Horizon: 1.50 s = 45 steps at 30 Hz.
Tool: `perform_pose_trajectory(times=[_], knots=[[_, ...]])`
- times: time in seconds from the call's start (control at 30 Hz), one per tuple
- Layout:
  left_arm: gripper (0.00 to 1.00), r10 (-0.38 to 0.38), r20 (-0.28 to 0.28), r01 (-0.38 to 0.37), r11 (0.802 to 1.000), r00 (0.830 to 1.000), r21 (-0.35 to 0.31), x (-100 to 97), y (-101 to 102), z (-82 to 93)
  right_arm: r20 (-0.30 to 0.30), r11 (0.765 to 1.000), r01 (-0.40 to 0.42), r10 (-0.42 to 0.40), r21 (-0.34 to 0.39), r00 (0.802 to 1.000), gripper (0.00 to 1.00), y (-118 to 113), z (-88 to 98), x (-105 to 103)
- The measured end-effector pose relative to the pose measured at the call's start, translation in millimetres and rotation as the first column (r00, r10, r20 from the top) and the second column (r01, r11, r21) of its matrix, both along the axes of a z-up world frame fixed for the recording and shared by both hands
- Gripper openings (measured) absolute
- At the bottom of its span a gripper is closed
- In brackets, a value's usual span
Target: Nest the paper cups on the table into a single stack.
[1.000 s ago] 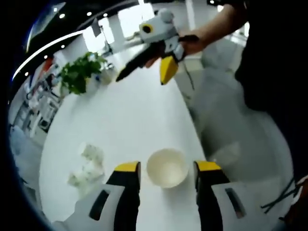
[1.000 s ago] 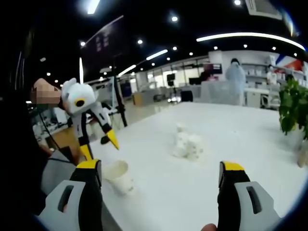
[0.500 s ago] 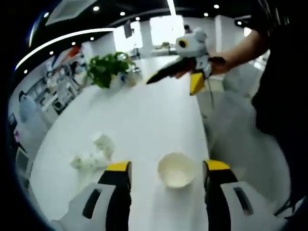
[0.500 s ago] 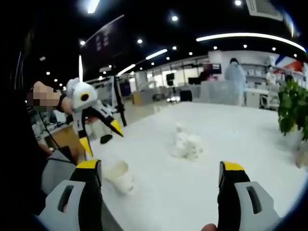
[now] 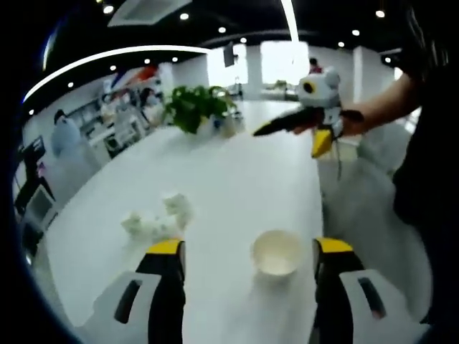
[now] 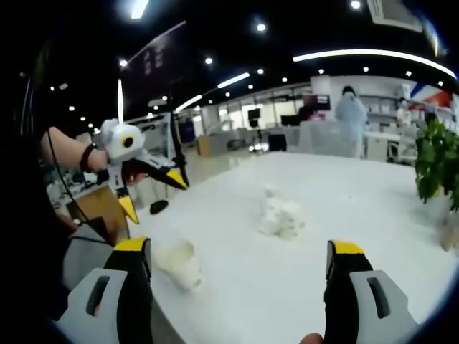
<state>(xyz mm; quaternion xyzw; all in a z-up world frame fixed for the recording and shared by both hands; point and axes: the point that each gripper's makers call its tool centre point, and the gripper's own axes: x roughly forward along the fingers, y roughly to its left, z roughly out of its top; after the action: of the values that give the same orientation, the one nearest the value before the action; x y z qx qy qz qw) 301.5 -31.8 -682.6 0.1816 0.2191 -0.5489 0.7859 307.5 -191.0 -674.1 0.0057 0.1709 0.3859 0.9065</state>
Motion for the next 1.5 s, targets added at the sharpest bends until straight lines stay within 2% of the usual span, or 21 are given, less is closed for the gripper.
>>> perform_pose_trajectory(times=[0.13,0.3,0.5,0.87,1.03,1.27,1.5], knots=[[0.84,0.055,-0.010,-0.056,0.998,0.998,-0.033,4.8,8,1.6,0.001,1.000,-0.005,0.005,-0.003,1.000,1.00,4,0.3,-1],[0.89,0.104,0.005,-0.104,0.993,0.995,-0.054,8.3,20,3.5,0.000,1.000,-0.011,0.011,-0.006,1.000,1.00,7,0.6,-1],[0.99,0.166,-0.018,-0.167,0.982,0.986,-0.084,9.5,30,-0.9,0.001,1.000,-0.018,0.018,-0.010,1.000,1.00,10,2.4,-1],[1.00,0.239,-0.047,-0.243,0.960,0.970,-0.135,9.9,44,-0.5,-0.001,0.999,-0.026,0.026,-0.018,1.000,1.00,13,2.2,-2],[1.00,0.245,-0.047,-0.249,0.960,0.968,-0.128,10.1,46,-3.1,-0.006,0.999,-0.033,0.032,-0.023,0.999,1.00,16,1.1,0],[1.00,0.251,-0.043,-0.254,0.957,0.967,-0.137,12.8,46,-2.3,-0.006,0.998,-0.048,0.048,-0.029,0.999,1.00,26,6.3,19],[1.00,0.258,-0.017,-0.258,0.958,0.966,-0.128,20.4,46,-5.8,-0.015,0.995,-0.075,0.074,-0.072,0.997,0.96,45,13.2,63]])
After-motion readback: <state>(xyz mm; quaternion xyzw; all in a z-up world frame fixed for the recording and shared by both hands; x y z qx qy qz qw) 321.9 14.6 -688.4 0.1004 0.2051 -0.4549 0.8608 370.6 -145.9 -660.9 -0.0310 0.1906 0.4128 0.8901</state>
